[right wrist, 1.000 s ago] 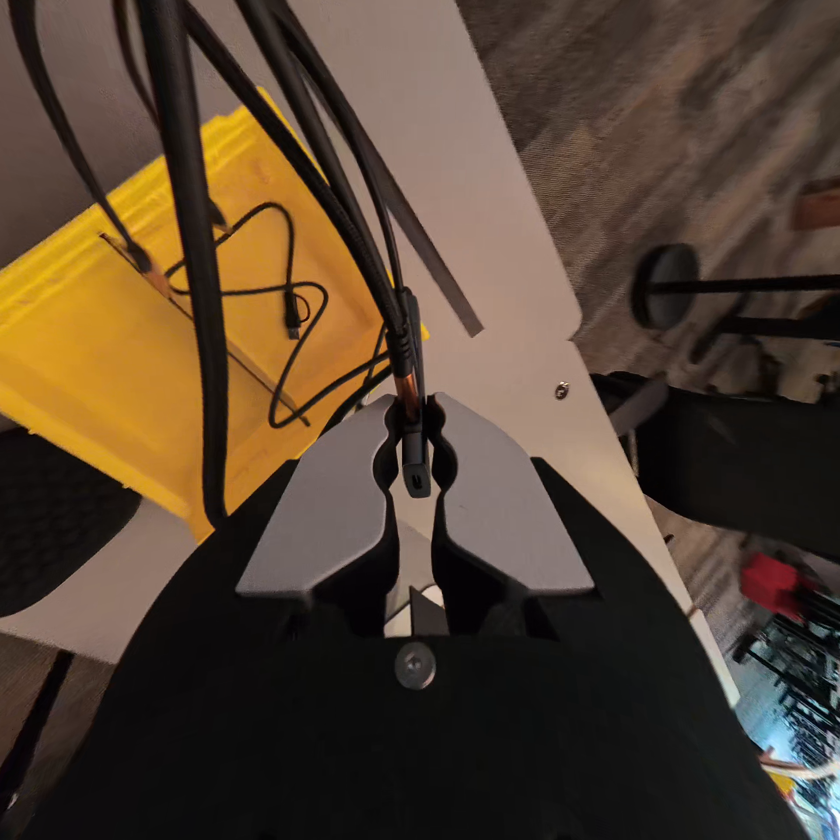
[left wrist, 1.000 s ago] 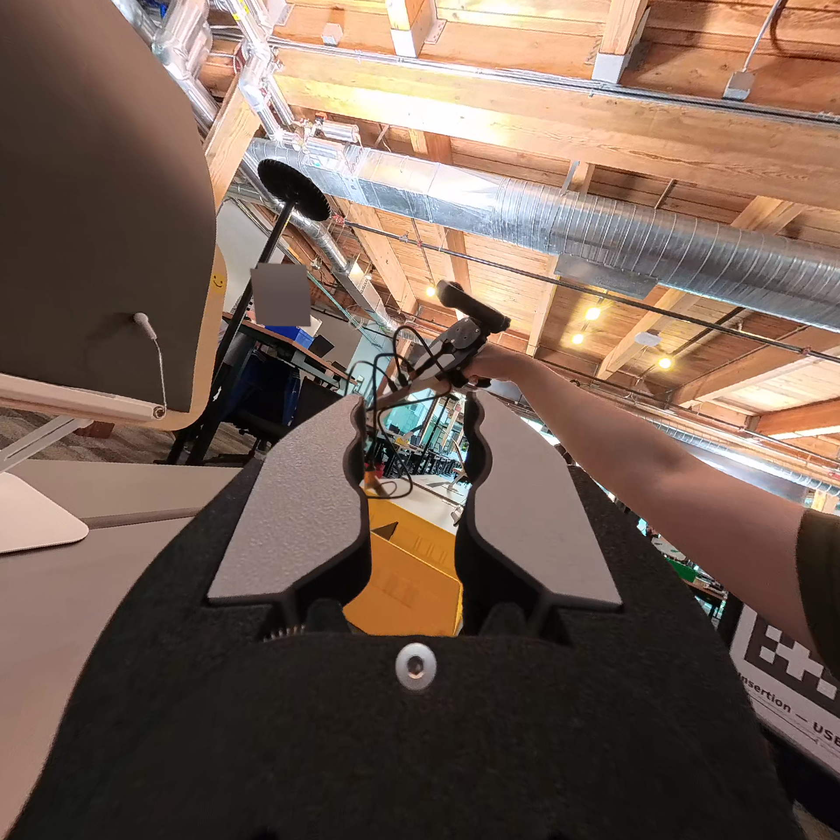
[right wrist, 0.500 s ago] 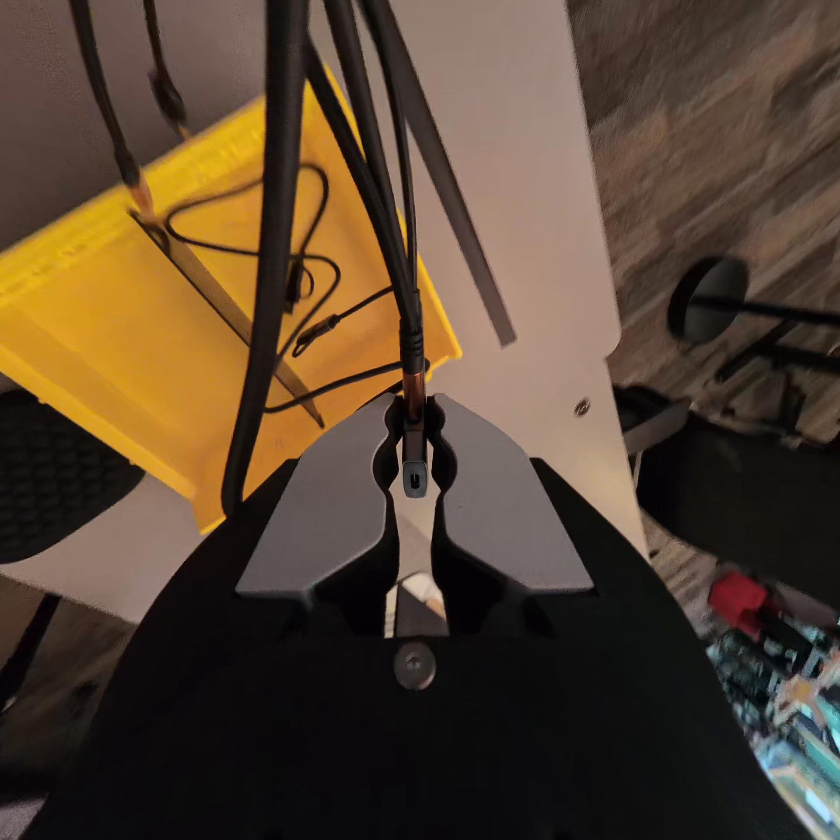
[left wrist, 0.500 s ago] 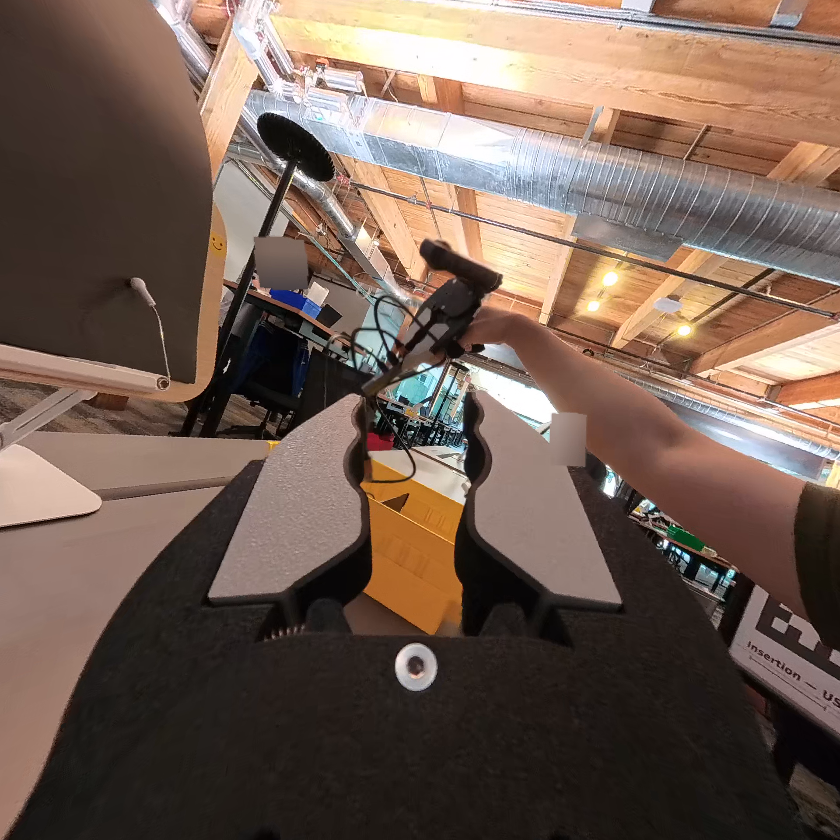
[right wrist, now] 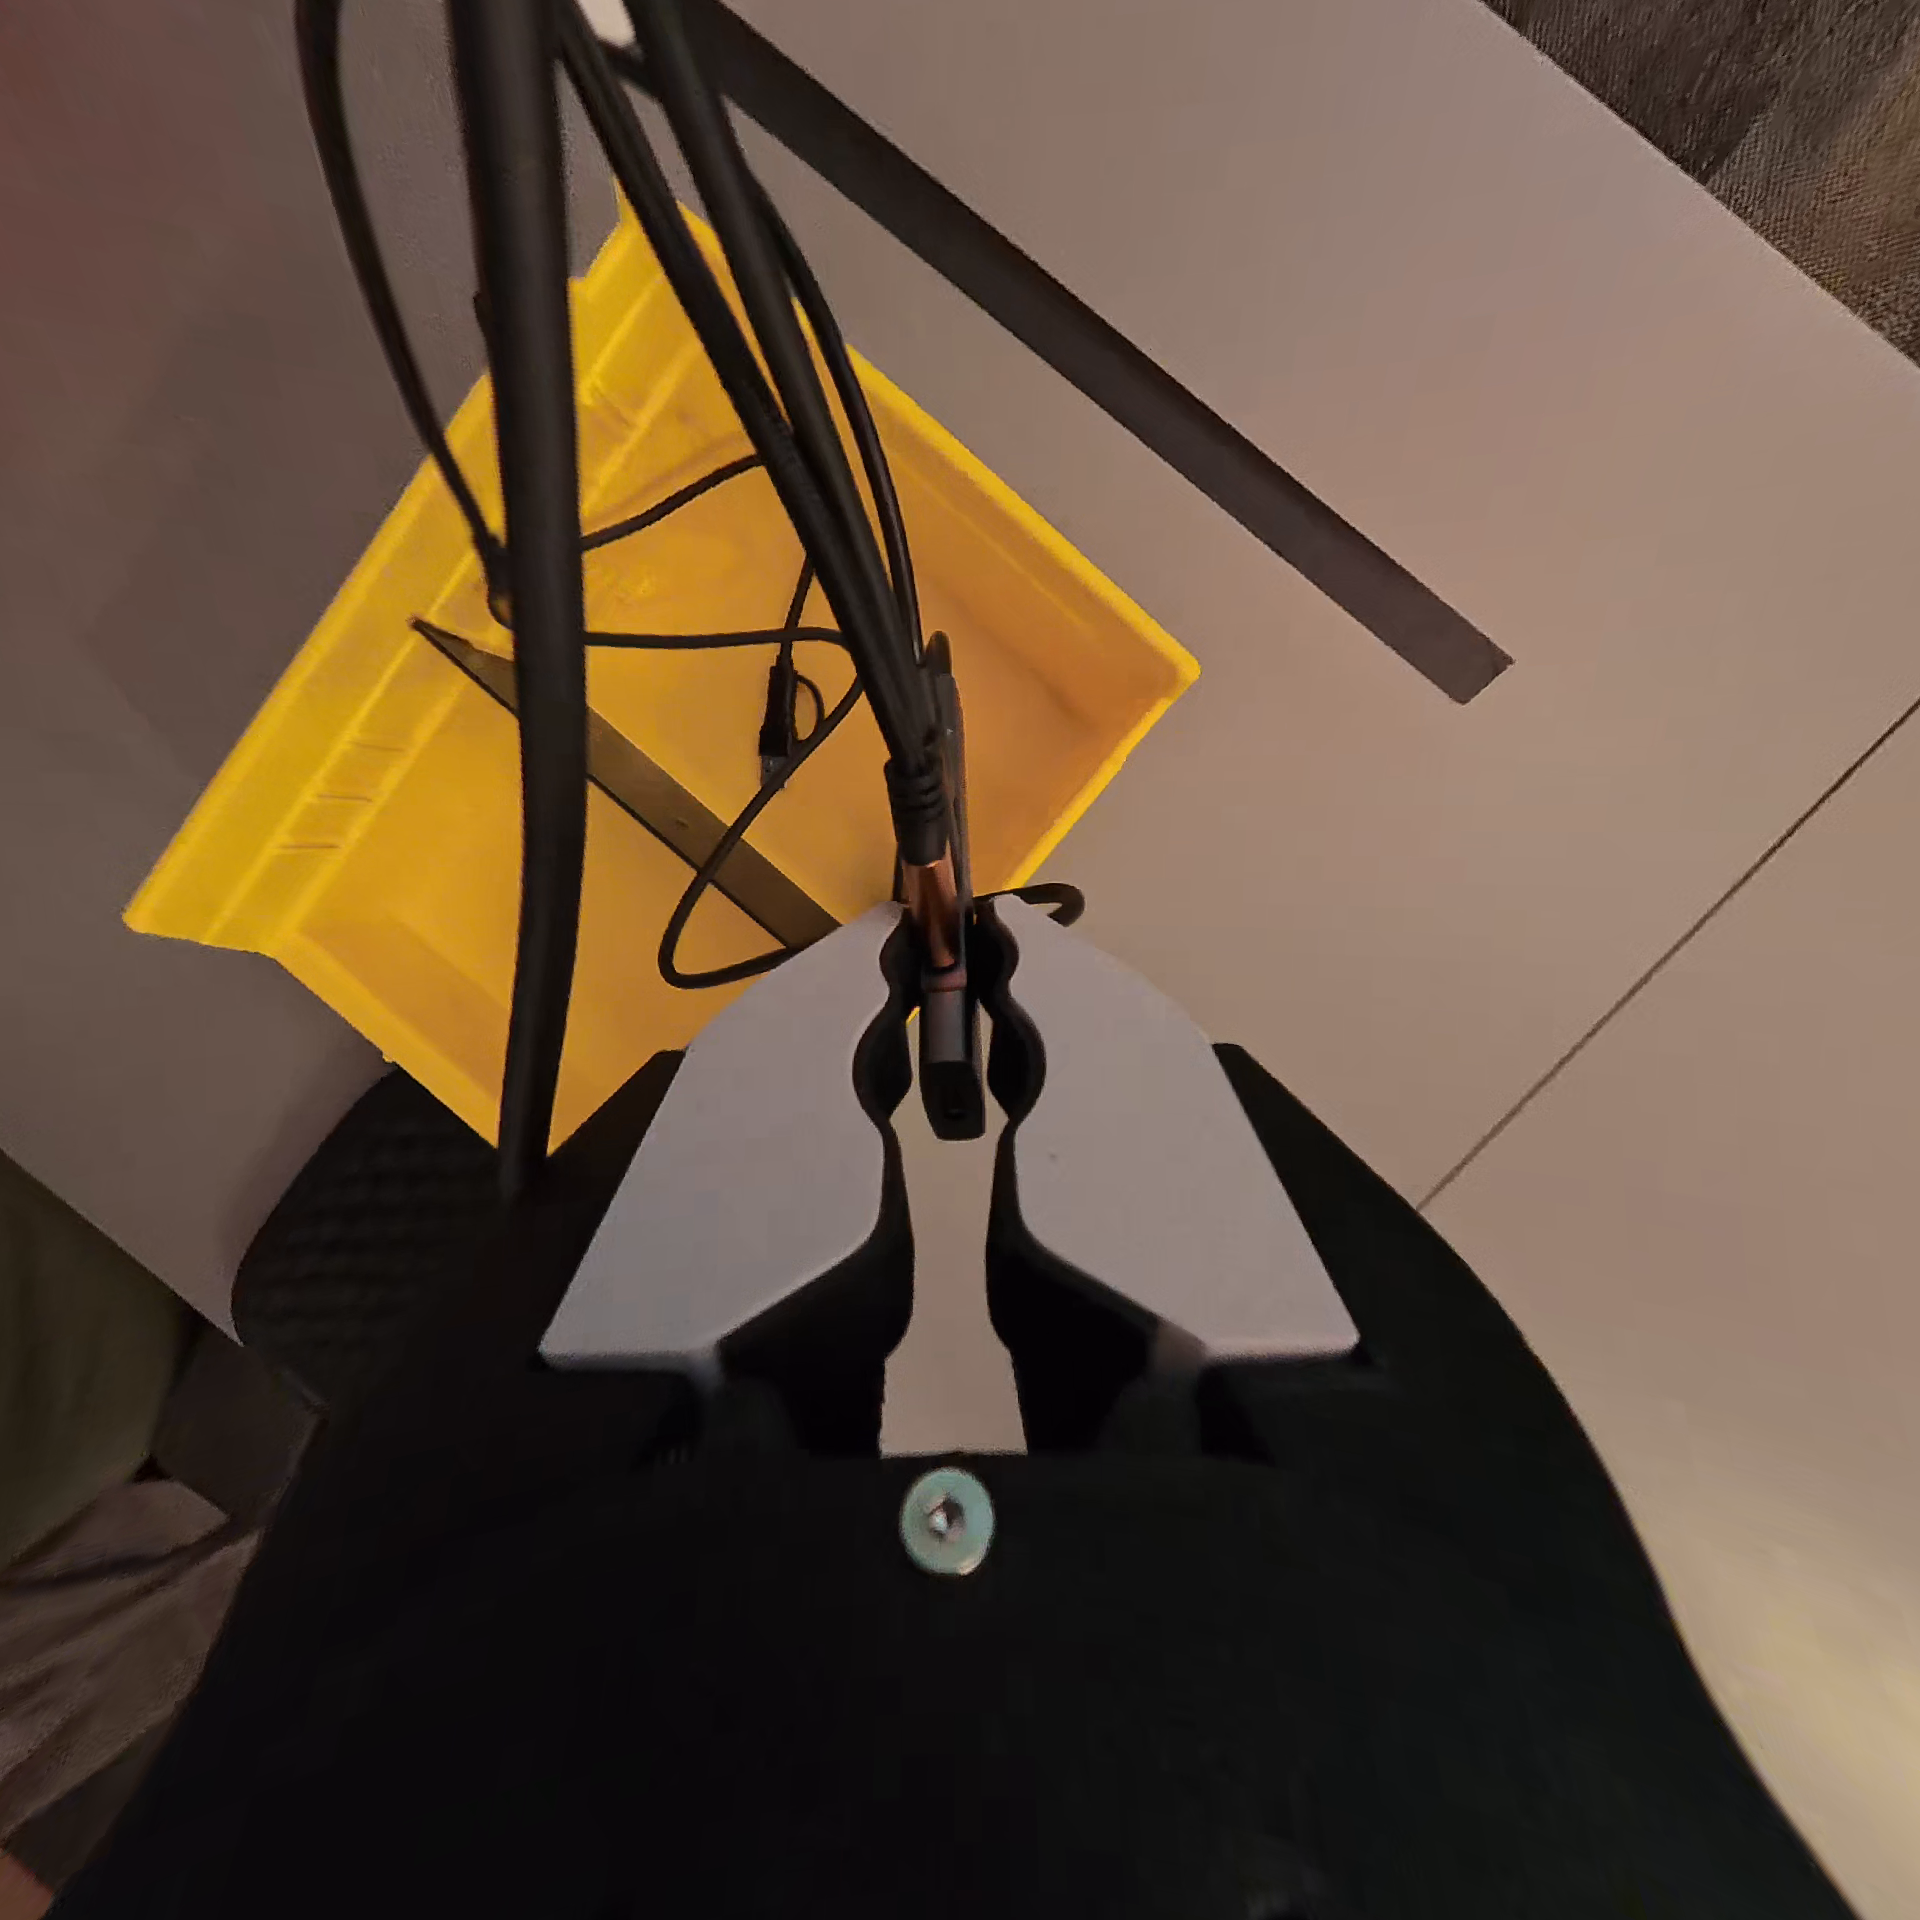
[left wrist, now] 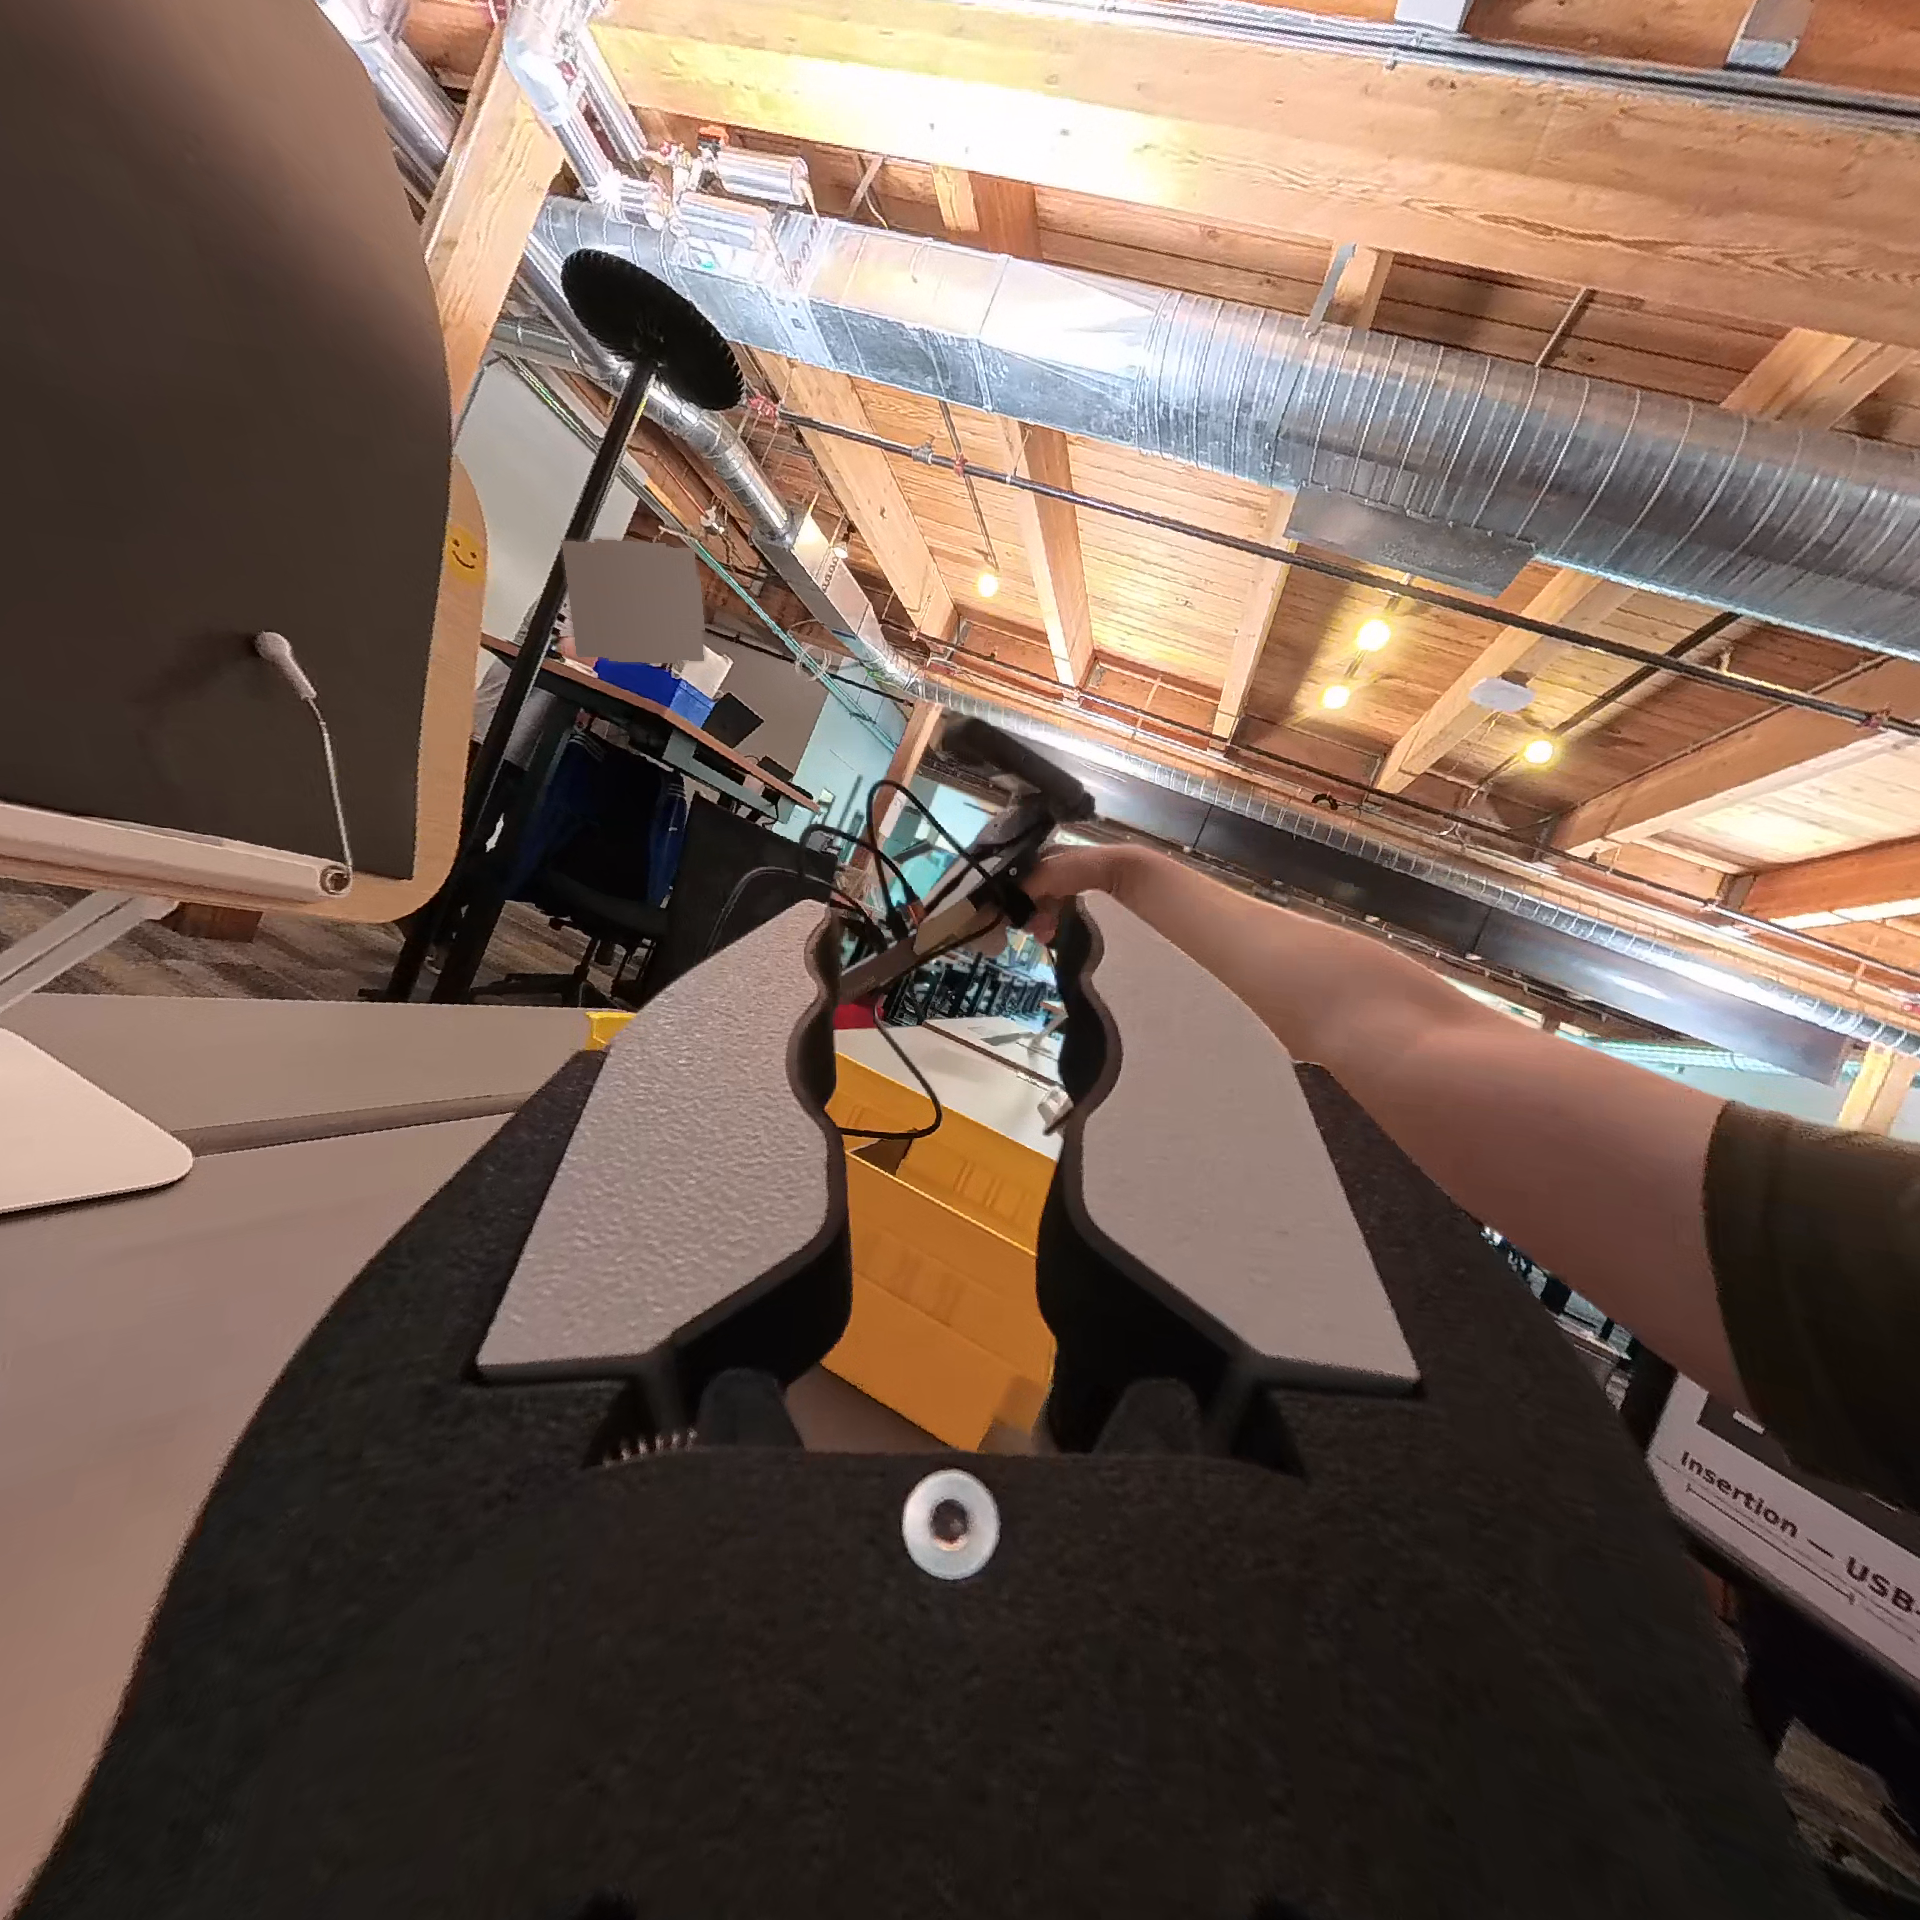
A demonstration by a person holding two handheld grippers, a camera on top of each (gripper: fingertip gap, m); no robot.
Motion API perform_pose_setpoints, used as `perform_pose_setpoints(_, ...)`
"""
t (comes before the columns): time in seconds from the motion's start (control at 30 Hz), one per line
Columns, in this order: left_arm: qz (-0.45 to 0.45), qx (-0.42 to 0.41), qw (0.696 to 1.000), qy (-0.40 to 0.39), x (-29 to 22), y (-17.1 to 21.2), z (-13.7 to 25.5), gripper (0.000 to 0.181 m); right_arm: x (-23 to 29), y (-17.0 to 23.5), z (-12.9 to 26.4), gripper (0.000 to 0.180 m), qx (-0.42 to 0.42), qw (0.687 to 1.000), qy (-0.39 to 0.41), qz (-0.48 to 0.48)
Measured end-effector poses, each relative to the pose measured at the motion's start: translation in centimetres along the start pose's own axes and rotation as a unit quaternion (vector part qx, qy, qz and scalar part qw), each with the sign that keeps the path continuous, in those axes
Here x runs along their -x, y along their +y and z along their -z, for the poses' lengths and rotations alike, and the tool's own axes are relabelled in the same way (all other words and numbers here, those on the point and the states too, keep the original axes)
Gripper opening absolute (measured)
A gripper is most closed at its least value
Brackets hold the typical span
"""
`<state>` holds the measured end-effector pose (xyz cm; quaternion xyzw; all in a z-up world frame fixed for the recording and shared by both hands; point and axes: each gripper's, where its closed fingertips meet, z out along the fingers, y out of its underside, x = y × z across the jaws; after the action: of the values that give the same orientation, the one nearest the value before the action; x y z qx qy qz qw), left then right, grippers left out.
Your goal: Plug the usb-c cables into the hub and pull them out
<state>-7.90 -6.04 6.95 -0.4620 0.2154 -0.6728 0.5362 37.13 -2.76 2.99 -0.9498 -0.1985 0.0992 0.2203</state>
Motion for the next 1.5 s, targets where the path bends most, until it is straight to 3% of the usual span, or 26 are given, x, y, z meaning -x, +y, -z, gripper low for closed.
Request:
perform_pose_setpoints(0.23, -0.008, 0.007, 1.000, 0.003, -0.4, 0.3, -0.2, 0.039, -1.0, 2.3, -0.2, 0.011, -0.107, 0.991, -0.050, -0.067)
perform_pose_setpoints(0.4, -0.003, 0.004, 1.000, 0.004, -0.3, 0.2, -0.2, 0.039, -0.3, 2.1, -0.5, 0.011, -0.224, 0.960, -0.128, -0.109)
perform_pose_setpoints(0.47, -0.005, 0.007, 1.000, 0.005, -0.4, 0.4, -0.3, 0.039, -0.2, 2.2, -0.9, 0.011, -0.231, 0.959, -0.126, -0.102)
perform_pose_setpoints(0.63, -0.006, 0.015, 1.000, 0.003, -0.2, 0.8, -0.4, 0.039, 0.1, 1.6, -2.3, 0.011, -0.157, 0.984, -0.074, -0.045)
perform_pose_setpoints(0.77, -0.003, 0.017, 1.000, 0.001, 0.0, 0.9, -0.4, 0.039, 1.2, 0.4, -3.5, 0.011, -0.035, 0.998, -0.017, 0.054)
perform_pose_setpoints(0.93, -0.007, 0.024, 1.000, 0.000, 0.0, 1.2, -0.5, 0.039, 2.4, 0.0, -6.1, 0.012, 0.154, 0.976, 0.033, 0.151)
perform_pose_setpoints(1.0, -0.007, 0.025, 1.000, 0.000, 0.0, 1.2, -0.5, 0.038, 2.9, -0.3, -7.5, 0.011, 0.194, 0.966, 0.033, 0.168)
perform_pose_setpoints(1.1, -0.005, 0.022, 1.000, 0.001, -0.1, 1.1, -0.4, 0.038, 3.2, -0.1, -9.5, 0.012, 0.225, 0.957, 0.034, 0.177)
perform_pose_setpoints(1.23, 0.000, 0.017, 1.000, 0.003, -0.1, 0.9, -0.4, 0.039, 2.5, 0.0, -10.5, 0.013, 0.206, 0.966, 0.047, 0.152)
perform_pose_setpoints(1.5, 0.002, 0.027, 1.000, 0.002, 0.1, 1.5, -0.5, 0.039, 0.1, -0.8, -3.9, 0.023, 0.149, 0.962, 0.141, 0.179)
